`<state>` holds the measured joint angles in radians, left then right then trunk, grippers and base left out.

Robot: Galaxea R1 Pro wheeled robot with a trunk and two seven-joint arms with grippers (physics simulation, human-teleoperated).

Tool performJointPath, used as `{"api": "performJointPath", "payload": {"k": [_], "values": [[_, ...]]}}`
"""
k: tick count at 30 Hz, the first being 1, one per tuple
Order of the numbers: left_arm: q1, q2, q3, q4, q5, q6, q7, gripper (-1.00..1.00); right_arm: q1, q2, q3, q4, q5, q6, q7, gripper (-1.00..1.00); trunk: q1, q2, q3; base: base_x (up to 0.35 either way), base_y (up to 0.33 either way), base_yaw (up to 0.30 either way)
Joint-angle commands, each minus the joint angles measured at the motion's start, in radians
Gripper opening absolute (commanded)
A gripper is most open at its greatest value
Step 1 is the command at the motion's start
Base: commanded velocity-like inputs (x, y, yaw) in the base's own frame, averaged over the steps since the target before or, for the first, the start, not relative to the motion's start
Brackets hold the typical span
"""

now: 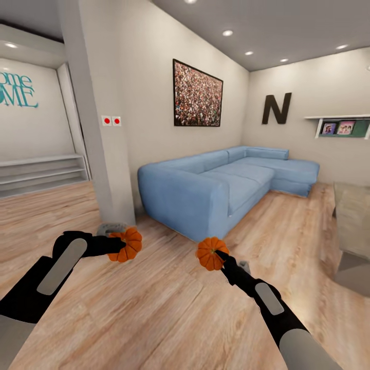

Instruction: Place each of the two pumpkins and all three candles from the living room inside a cabinet in the living room (use any cabinet), then make sure every cabinet is closed, and position the cauldron so it is next to a table in the living room.

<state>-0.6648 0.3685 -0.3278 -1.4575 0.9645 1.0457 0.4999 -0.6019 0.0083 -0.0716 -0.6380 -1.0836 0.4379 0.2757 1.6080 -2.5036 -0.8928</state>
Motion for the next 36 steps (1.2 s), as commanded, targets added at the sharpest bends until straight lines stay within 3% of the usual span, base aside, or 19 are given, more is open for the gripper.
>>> {"api": "performJointPath", "payload": {"k": [1,17,36], "values": [[-0.001,0.001,-0.002,-0.001,0.007,0.001,0.011,-1.0,-0.001,0.001,-0.005,0.0,-0.01,0.009,0.0,-1.0,-0.001,0.0,0.003,-0.028,0.0,-0.271],[-0.001,0.001,-0.002,-0.002,0.008,0.001,0.011,-1.0,-0.001,0.001,-0.005,0.0,-0.01,0.008,0.0,-1.0,-0.008,0.004,0.071,-0.049,0.0,-0.271],[-0.001,0.001,-0.003,-0.003,0.0,0.001,0.012,-1.0,-0.001,0.001,-0.007,0.001,-0.01,0.007,0.0,-1.0,-0.08,0.135,0.138,-0.304,0.0,-0.271]]}}
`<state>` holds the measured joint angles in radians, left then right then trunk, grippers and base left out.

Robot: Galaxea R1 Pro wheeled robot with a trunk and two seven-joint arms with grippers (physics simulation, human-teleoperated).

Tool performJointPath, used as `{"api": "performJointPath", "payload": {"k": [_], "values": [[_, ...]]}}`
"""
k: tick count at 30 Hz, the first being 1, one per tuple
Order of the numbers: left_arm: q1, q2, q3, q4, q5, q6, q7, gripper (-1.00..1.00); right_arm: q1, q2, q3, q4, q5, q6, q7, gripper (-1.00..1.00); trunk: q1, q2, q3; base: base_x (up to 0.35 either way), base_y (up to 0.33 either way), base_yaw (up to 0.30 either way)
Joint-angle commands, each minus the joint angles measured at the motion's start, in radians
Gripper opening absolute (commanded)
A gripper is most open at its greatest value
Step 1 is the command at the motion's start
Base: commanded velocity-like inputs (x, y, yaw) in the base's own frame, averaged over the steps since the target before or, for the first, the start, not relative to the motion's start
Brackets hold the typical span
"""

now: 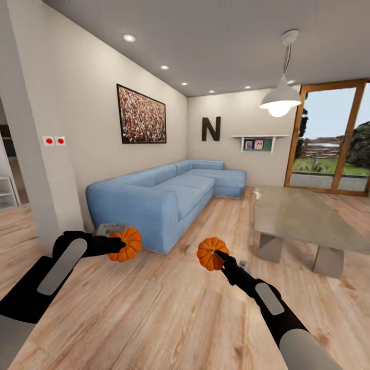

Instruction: Place each of the two pumpkins and all three candles from the living room inside a cabinet in the living room (use any cabinet), then make sure every cabinet is closed, and position the cauldron so it is next to a table in the living room.

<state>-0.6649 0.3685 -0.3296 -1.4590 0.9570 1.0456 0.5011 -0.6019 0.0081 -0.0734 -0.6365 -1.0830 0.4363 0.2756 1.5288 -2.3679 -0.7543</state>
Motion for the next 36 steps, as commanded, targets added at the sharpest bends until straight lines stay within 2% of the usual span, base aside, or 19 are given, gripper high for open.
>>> {"api": "performJointPath", "payload": {"k": [1,11,36], "values": [[-0.001,0.001,-0.002,-0.001,0.007,0.002,0.011,-1.0,-0.001,0.001,-0.005,0.0,-0.011,0.009,0.001,-1.0,-0.005,0.007,0.003,-0.314,0.0,-0.272],[-0.001,0.001,-0.002,-0.001,0.006,0.002,0.011,-1.0,-0.001,0.001,-0.005,0.0,-0.011,0.009,0.001,-1.0,-0.043,0.077,0.037,-0.211,0.0,-0.273],[0.0,0.001,-0.002,-0.001,0.005,0.002,0.011,-1.0,-0.001,0.0,-0.011,0.001,-0.017,0.009,0.026,-1.0,-0.139,0.252,0.125,-0.006,0.0,-0.28]]}}
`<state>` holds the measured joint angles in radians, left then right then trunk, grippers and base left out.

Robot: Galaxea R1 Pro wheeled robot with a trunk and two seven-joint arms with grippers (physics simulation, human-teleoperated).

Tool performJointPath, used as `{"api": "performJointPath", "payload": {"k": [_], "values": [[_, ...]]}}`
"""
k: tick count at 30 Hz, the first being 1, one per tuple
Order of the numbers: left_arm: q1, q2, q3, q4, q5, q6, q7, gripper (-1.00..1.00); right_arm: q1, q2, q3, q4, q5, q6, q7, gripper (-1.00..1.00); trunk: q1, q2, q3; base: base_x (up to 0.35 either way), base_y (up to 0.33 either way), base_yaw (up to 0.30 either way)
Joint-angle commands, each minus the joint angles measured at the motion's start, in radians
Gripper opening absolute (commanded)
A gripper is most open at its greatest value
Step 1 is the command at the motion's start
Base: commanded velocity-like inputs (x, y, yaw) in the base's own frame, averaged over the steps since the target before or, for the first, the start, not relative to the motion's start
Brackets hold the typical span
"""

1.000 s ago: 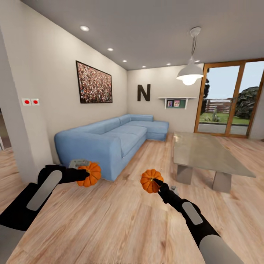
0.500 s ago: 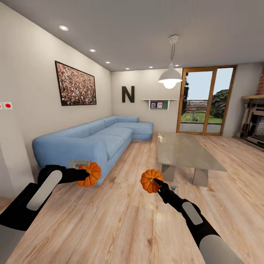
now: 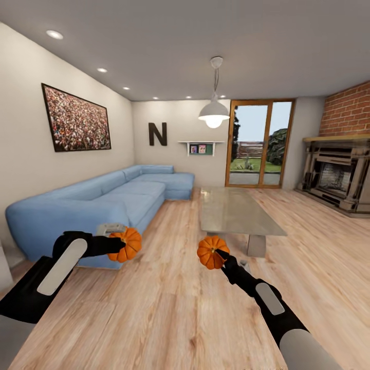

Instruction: Place each of the two pumpkins and all three candles from the living room inside a cabinet in the living room (use any cabinet), then make sure every cabinet is closed, and position the cauldron so it is next to a table in the living room.

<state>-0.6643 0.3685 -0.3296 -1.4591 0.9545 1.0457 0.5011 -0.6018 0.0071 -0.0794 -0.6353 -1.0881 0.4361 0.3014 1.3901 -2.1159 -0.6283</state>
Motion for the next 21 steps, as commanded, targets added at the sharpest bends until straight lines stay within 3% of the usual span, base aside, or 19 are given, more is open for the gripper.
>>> {"api": "performJointPath", "payload": {"k": [1,21], "values": [[-0.001,0.001,-0.002,-0.001,0.007,0.001,0.011,-1.0,-0.001,0.001,-0.005,0.0,-0.012,0.009,0.001,-1.0,-0.004,0.007,0.002,0.0,0.0,-0.281],[-0.001,0.001,-0.002,-0.001,0.007,0.001,0.011,-1.0,-0.001,-0.003,-0.007,0.0,-0.015,0.009,0.001,-1.0,-0.081,0.147,0.072,0.0,0.0,-0.283]]}}
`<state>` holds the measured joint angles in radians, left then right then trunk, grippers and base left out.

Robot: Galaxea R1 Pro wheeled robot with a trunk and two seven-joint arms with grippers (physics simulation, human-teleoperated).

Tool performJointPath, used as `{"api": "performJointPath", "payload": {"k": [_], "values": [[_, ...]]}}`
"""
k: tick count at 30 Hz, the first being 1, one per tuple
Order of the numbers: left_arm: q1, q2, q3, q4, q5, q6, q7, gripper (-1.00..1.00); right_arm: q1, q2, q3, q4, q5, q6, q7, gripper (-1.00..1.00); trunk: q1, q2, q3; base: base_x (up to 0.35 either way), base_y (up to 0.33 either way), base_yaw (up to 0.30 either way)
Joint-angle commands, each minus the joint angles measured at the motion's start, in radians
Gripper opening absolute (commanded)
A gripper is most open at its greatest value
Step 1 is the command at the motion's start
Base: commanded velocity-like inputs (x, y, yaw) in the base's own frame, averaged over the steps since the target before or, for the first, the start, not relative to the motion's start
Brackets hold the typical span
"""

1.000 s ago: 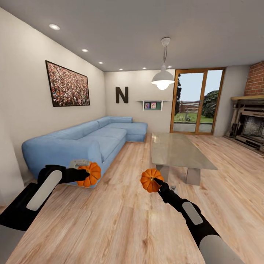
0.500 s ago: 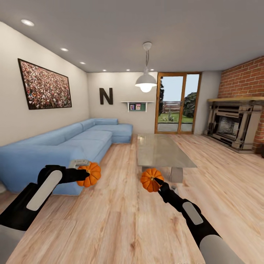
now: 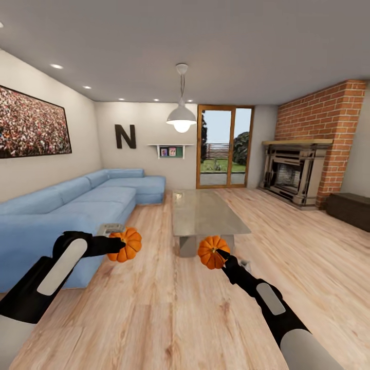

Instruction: Place each of the two pumpkins and all three candles from the living room inside a cabinet in the living room (use any cabinet), then make sure every cabinet is closed, and position the cauldron so it is next to a table in the living room.

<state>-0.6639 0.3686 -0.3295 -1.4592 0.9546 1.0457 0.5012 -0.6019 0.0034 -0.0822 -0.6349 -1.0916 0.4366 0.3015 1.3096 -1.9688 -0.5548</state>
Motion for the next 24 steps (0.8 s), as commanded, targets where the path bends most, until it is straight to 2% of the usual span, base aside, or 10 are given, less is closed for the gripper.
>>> {"api": "performJointPath", "payload": {"k": [1,24], "values": [[-0.001,0.001,-0.002,-0.001,0.007,0.001,0.011,-1.0,-0.001,0.0,-0.004,0.0,-0.011,0.008,0.001,-1.0,-0.004,0.007,0.002,0.0,0.0,-0.283],[-0.001,0.0,-0.002,-0.001,0.007,0.001,0.013,-1.0,-0.001,0.0,-0.005,0.0,-0.011,0.008,0.001,-1.0,-0.092,0.168,0.083,0.0,0.0,-0.283]]}}
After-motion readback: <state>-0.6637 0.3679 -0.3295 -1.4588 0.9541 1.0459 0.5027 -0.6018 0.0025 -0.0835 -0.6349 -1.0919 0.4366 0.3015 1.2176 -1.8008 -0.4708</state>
